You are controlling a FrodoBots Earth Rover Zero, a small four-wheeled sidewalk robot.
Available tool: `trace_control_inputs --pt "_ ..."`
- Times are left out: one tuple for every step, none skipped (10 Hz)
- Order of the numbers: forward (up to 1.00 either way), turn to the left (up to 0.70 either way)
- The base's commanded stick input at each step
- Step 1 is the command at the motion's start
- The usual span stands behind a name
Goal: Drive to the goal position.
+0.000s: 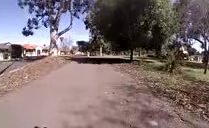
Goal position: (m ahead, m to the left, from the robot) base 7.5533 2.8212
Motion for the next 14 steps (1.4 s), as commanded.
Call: trace_control_inputs --pt "0.7 0.01" --pt "0.7 0.02" --pt "0.7 0.0" --pt "0.7 0.01" --pt "0.7 0.02" --pt "0.7 0.02" --pt "0.7 0.01" --pt "0.7 0.0" --pt "0.7 0.05" --pt "0.7 0.11" --pt "0.7 0.18" --pt "0.7 0.12" --pt "0.7 0.07" --pt "0.7 0.0"
